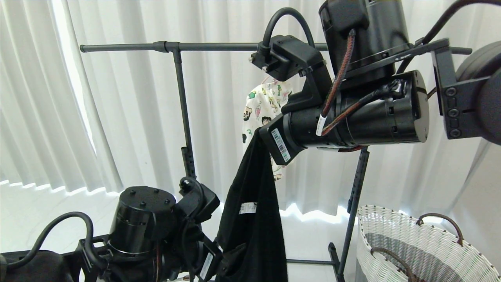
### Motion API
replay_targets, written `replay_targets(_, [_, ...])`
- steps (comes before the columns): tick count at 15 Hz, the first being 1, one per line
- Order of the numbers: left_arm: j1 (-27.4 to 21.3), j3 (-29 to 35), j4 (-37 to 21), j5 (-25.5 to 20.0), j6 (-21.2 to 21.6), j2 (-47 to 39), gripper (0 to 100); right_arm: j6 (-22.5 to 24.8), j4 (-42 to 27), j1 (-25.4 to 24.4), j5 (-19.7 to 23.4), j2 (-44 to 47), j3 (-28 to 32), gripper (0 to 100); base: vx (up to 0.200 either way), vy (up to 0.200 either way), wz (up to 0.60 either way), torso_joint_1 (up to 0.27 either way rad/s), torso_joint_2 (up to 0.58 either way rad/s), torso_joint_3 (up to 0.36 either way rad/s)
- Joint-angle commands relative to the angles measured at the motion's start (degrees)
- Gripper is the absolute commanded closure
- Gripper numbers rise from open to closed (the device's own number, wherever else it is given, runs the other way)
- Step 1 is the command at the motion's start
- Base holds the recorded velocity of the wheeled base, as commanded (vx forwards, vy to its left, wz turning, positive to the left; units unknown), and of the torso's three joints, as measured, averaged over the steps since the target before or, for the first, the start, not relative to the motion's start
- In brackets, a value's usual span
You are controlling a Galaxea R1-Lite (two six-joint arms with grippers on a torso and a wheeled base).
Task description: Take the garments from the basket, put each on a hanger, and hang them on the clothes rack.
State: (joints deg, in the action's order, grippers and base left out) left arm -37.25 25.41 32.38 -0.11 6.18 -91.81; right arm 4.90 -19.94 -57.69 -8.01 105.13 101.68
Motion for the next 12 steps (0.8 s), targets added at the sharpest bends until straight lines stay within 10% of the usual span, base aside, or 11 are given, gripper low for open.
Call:
replay_targets(1, [0.1,-3.3,0.1,2.0,0.0,1.3,0,-0.9,0.0,0.6,-0.2,-0.6,-0.3,100,0.0,0.0,0.0,0.0,0.0,0.0])
replay_targets(12, [5.5,-7.8,0.1,2.4,0.0,10.2,0,-0.9,-0.3,1.9,-0.3,-5.8,-5.9,100,0.0,0.0,0.0,0.0,0.0,0.0])
